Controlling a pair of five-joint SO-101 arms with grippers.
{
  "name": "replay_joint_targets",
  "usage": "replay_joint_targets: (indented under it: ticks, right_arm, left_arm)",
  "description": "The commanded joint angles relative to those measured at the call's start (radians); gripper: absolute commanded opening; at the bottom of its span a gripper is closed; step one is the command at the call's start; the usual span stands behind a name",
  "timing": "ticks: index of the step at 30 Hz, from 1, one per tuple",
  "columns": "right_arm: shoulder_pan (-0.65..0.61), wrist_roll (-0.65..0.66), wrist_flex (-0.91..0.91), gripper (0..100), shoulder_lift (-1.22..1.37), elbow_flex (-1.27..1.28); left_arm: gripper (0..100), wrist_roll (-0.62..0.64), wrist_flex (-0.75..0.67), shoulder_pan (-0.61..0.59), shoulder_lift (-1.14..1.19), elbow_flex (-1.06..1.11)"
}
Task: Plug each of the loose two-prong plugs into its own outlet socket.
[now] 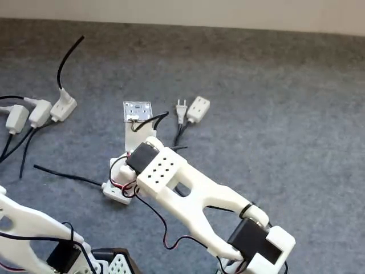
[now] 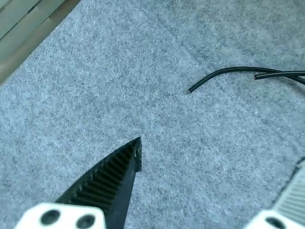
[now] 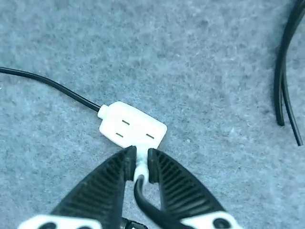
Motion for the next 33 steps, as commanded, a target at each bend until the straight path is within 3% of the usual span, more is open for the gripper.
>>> replay_joint_targets:
  ticks: [1,10,21,25,30,33]
  right_arm:
    - [0.019,-0.014,-0.016,0.5,-0.005,-0.002]
    - [0.021,-0.052,-0.016,0.5,0.142,-0.012]
    - [0.031,-0.049,0.022,0.5,0.148,-0.015]
    - [0.128,-0.031,0.024,0.5,0.145,-0.015]
    - [0.283,0.180,0.030,0.5,0.067,-0.005]
    - [0.366,0.218,-0.030,0.5,-0.048,0.036]
  left_arm:
    - [45,-0.009,-0.021,0.004,-0.018,-0.039]
    - [45,-0.009,-0.023,-0.001,-0.018,-0.039]
    - [45,-0.009,-0.043,0.002,-0.018,-0.041]
    - [45,-0.009,-0.035,0.007,-0.018,-0.038]
    - [45,-0.009,-0.034,0.025,-0.024,-0.039]
    - [45,-0.017,0.031,0.053,-0.033,-0.058]
